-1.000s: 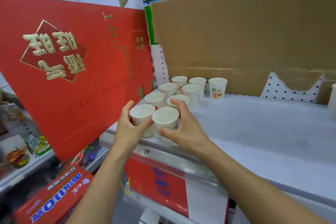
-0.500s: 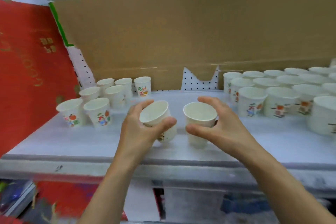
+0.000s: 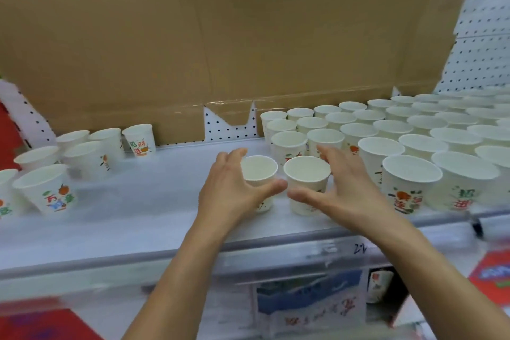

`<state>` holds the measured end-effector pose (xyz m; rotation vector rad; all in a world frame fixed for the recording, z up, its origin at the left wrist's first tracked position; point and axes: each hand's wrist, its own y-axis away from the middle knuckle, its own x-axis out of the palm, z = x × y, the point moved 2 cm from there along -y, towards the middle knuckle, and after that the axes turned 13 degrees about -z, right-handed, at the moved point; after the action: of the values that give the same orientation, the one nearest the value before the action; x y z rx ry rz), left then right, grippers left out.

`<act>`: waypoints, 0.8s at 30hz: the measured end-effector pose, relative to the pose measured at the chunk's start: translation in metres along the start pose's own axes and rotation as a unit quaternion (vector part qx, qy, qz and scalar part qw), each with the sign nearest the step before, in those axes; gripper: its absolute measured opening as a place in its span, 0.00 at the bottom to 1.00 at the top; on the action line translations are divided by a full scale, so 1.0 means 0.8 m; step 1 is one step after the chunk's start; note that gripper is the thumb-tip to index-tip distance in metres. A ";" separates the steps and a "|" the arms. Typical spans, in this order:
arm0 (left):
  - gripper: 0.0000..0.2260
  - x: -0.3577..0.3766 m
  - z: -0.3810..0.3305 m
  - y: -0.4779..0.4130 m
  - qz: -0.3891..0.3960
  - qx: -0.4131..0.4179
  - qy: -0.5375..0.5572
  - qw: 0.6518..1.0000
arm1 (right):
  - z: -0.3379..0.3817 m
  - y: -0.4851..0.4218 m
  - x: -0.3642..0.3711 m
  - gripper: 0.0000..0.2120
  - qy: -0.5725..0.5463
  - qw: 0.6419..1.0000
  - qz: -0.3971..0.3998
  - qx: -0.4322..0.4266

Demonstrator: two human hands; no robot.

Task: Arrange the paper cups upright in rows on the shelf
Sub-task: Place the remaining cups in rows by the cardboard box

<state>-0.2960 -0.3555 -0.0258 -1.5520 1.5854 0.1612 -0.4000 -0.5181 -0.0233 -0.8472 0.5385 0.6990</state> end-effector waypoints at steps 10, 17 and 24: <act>0.30 -0.043 0.017 -0.017 0.129 -0.044 0.205 0.969 | 0.002 -0.031 -0.050 0.03 -0.011 0.979 0.082 -0.188; 0.30 -0.017 -0.010 -0.013 0.113 -0.038 0.201 0.972 | -0.011 -0.040 -0.060 0.03 0.078 0.971 0.016 -0.227; 0.32 -0.003 -0.016 -0.014 0.123 -0.040 0.212 0.969 | -0.022 -0.049 -0.071 0.06 0.163 0.954 -0.002 -0.251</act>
<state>-0.2927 -0.3641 -0.0116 -1.5137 2.1316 0.0265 -0.4107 -0.5701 0.0242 -1.4554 0.6646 0.7080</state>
